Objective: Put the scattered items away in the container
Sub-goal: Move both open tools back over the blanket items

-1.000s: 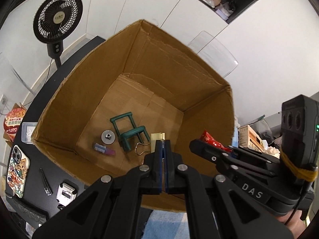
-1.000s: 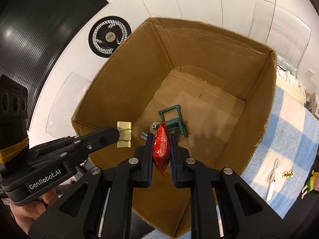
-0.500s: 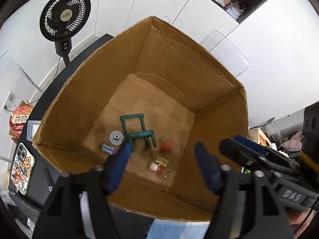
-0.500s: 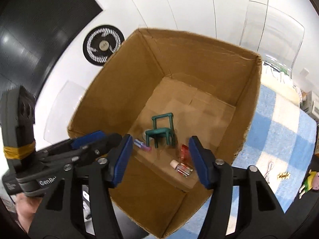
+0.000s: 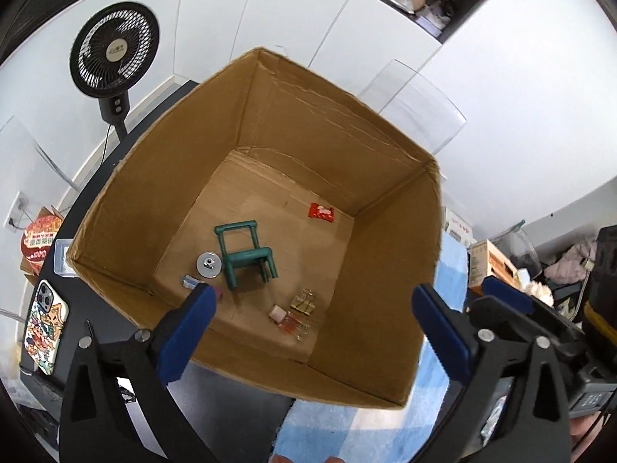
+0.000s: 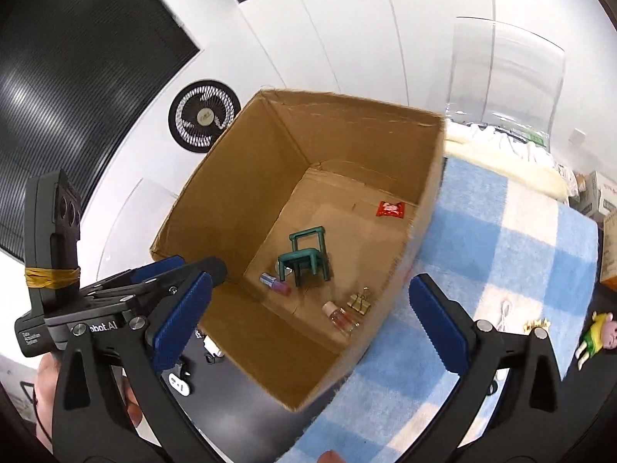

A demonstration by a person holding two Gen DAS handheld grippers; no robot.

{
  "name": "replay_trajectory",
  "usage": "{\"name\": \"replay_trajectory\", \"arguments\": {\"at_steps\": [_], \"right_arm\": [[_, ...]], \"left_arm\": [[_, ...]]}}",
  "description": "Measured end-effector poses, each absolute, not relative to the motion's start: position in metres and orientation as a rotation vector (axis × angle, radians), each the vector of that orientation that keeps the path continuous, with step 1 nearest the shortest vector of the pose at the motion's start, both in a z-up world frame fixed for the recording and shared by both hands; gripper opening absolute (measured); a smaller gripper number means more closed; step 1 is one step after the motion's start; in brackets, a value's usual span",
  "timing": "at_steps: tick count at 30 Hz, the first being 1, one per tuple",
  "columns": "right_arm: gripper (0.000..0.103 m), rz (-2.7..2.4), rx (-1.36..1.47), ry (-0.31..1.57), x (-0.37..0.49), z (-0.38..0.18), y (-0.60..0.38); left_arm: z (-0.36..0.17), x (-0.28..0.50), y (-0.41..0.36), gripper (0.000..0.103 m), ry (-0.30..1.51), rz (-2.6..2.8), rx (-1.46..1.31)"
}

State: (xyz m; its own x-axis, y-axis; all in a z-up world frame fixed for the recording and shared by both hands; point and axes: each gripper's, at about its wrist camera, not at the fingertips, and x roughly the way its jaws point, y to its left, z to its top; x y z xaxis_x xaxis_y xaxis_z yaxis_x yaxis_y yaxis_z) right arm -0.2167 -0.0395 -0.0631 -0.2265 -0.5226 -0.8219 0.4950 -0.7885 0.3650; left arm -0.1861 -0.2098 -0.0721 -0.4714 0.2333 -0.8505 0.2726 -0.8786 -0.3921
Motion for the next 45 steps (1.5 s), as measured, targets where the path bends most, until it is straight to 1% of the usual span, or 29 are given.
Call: {"name": "replay_trajectory", "arguments": {"at_steps": [11, 25, 28, 34, 39, 45], "right_arm": [[0.103, -2.167, 1.339, -0.139, -0.194, -0.036, 0.043], [0.103, -2.292, 1.353, -0.259, -0.186, -0.023, 0.155], [0.103, -2.302, 1.367, -0.277, -0.183, -0.025, 0.173], [0.103, -2.338, 1.41, -0.288, -0.173, -0.036, 0.205], [0.103, -2.333, 1.449, -0.333, -0.166, -0.048, 0.224], [0.103, -2.324, 1.494, -0.328, -0.164, -0.067, 0.24]], "left_arm": [[-0.055, -0.186, -0.145, 0.102, 0.644, -2.655, 1.672], [-0.044, -0.19, -0.05, 0.102, 0.51, -2.784, 1.787], [-0.047, -0.188, -0.035, 0.102, 0.47, -2.786, 1.817], [-0.059, -0.181, -0.007, 0.102, 0.463, -2.793, 1.879], [-0.071, -0.174, 0.011, 0.102, 0.441, -2.758, 1.93], [-0.09, -0.166, 0.029, 0.102, 0.418, -2.711, 1.981]]}}
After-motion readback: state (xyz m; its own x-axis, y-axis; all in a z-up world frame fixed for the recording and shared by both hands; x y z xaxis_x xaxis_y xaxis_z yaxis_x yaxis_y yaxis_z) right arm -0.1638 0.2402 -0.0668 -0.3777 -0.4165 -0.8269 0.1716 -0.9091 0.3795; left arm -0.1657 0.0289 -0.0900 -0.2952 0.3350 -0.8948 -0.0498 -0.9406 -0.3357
